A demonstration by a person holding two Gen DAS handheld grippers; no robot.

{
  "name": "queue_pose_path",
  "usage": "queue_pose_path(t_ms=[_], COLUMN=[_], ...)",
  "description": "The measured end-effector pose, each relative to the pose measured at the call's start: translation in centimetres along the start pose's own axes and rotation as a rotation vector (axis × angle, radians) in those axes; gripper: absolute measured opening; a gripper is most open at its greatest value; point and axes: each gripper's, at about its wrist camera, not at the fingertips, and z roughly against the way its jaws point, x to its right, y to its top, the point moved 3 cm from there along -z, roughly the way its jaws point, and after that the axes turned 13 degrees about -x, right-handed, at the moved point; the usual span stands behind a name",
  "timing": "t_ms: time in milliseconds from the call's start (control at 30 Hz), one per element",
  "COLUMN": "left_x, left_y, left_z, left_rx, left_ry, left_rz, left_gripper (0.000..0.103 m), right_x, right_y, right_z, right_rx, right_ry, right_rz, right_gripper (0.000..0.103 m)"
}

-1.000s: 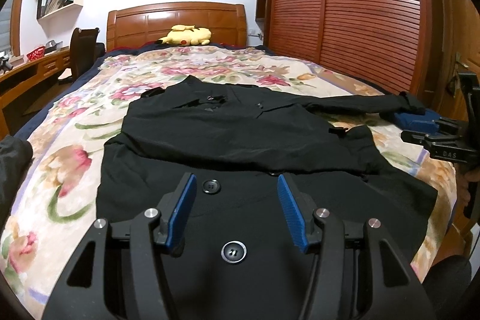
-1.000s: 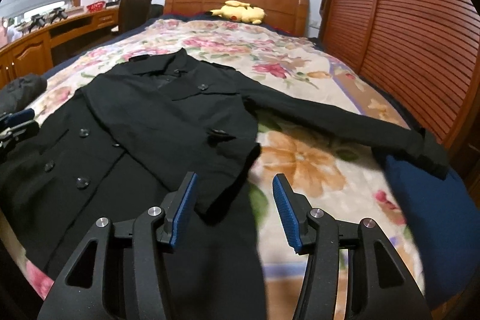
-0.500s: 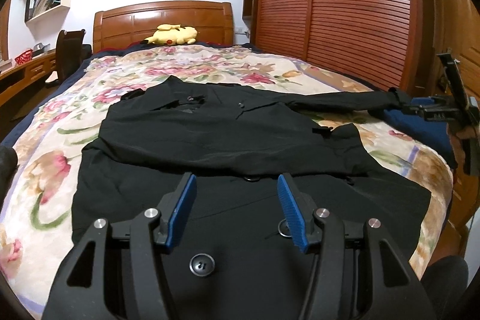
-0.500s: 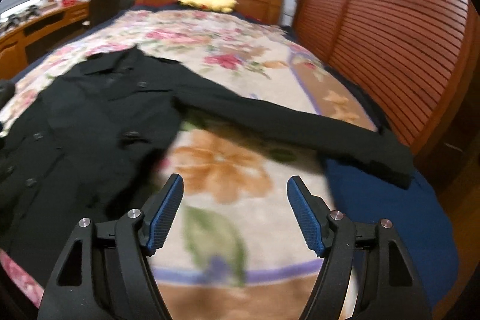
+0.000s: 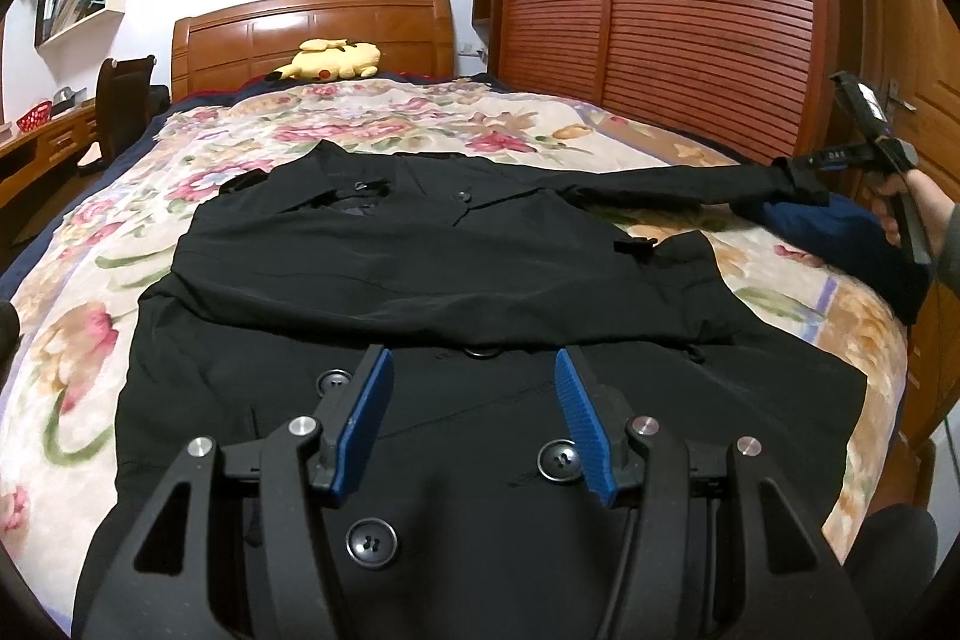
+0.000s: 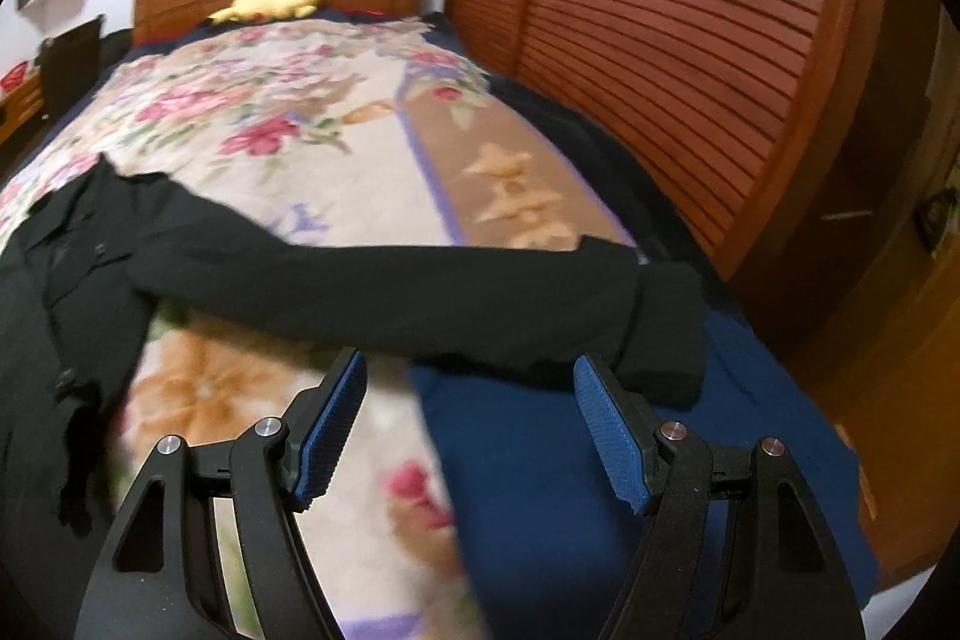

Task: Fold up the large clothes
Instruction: 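Move the right tool to the other sleeve cuff and close on it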

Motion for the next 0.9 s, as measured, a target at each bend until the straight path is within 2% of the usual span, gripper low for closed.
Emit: queue_pose_path(t_ms=[400, 733, 900], left_x=[0.2, 0.0, -0.2], left_y=[0.0, 0.0, -0.1], left_z=[-0.5, -0.6, -0.6], left_rx=[-0.019, -0.024, -0.027], left_ry=[-0.005, -0.008, -0.009], left_rz=[-0.006, -0.001, 0.007], left_gripper=[0.055, 0.055, 0.055], right_x=[6.7, 8.2, 8.3], right_y=[1.9, 1.6, 1.1], right_z=[-4.2, -7.0, -8.0], right_rx=[-0.077, -0.162, -0.208], right_ry=[-0.13, -0.142, -0.098], right_rz=[-0.202, -0.261, -0.266], right_gripper=[0.076, 0.079, 0.079])
